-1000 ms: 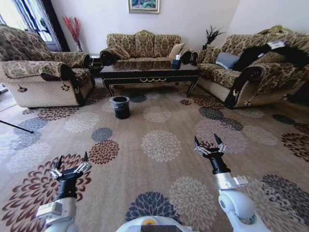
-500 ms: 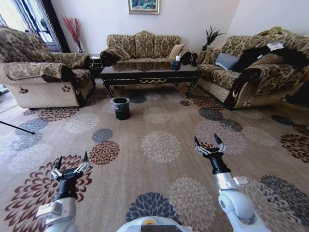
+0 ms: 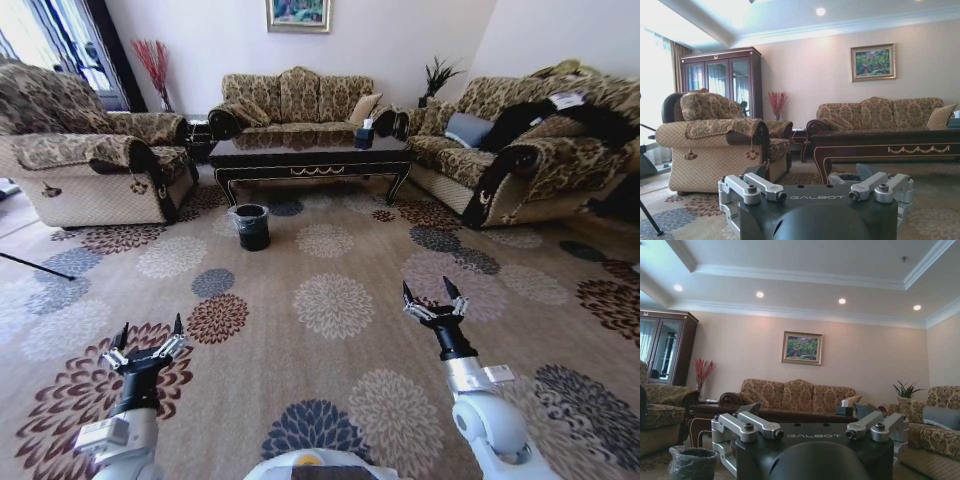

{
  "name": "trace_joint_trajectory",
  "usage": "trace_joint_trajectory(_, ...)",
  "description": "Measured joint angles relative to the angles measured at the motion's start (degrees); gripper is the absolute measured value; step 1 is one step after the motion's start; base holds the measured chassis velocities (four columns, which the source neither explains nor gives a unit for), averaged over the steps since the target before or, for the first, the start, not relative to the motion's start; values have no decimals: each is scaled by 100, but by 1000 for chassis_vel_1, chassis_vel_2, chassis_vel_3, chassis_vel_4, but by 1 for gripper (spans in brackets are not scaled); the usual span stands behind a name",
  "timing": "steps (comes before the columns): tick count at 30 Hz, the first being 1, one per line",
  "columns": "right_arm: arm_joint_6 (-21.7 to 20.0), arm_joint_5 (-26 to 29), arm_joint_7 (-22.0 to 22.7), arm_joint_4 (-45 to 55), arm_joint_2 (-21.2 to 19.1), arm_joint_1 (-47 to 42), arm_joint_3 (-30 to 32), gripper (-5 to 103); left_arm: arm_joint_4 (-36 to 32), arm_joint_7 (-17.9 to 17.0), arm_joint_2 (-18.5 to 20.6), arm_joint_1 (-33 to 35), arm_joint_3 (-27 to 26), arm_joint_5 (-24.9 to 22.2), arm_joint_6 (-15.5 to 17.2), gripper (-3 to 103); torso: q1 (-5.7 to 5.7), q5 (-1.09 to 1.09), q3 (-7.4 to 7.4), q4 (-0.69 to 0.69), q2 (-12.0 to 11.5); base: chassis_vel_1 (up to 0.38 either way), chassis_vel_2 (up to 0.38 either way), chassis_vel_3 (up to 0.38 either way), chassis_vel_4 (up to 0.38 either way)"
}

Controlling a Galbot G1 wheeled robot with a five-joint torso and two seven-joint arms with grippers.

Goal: Move to the front of the table and pick up the trash from the floor, then place it into the trash bin.

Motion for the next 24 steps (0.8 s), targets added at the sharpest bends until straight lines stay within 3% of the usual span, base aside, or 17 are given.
trace_joint_trajectory(24, 0, 0, 0, 0, 0, 0, 0, 100, 0, 0, 0, 0, 0, 0, 0, 100, 120, 0, 425, 0, 546, 0, 0, 0, 0)
